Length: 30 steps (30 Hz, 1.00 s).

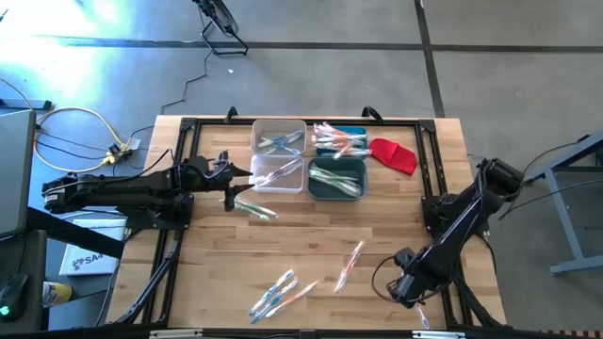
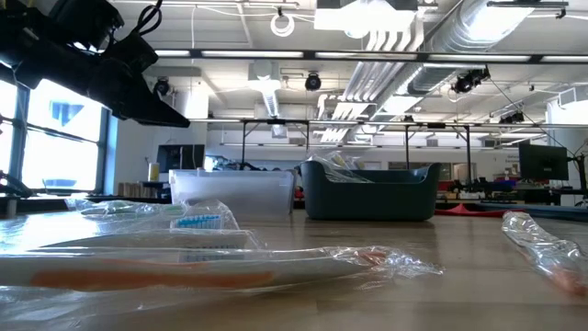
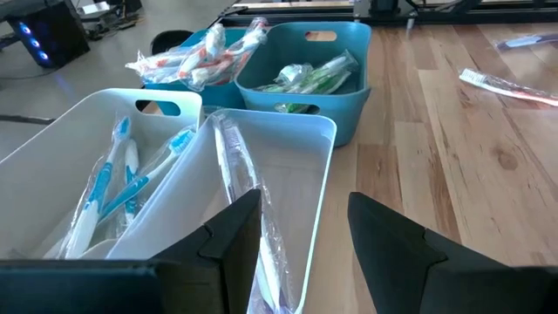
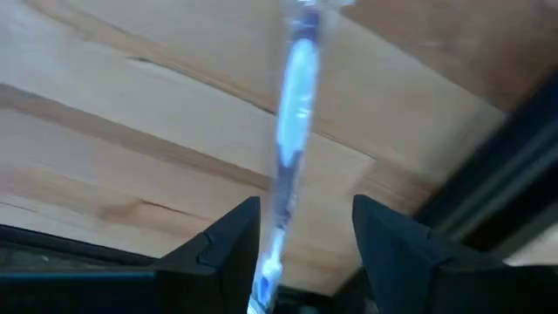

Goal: Pick & Place Toothbrushes
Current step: Put the purple toothbrush into the transparent bin

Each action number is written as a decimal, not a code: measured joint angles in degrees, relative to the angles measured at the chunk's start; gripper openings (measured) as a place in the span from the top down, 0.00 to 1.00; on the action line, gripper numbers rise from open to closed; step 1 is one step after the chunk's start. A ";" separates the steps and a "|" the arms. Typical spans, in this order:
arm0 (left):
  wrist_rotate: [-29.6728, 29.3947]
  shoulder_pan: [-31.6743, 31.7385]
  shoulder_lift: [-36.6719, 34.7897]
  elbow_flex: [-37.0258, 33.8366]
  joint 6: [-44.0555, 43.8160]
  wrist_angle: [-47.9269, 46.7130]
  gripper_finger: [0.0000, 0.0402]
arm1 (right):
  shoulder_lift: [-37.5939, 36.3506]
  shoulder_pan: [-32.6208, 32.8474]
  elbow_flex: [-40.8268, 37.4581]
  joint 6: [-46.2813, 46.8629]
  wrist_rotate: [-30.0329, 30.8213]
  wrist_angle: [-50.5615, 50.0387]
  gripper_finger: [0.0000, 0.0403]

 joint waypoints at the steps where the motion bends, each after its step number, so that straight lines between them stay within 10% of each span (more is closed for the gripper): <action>1: 0.00 -0.02 0.00 0.02 -0.02 0.00 0.57 | 0.42 0.46 0.00 -0.02 0.84 0.53 0.56; 30: -0.15 -0.01 0.01 0.02 -0.26 -0.04 0.57 | 9.43 5.31 0.07 4.59 10.40 2.50 0.60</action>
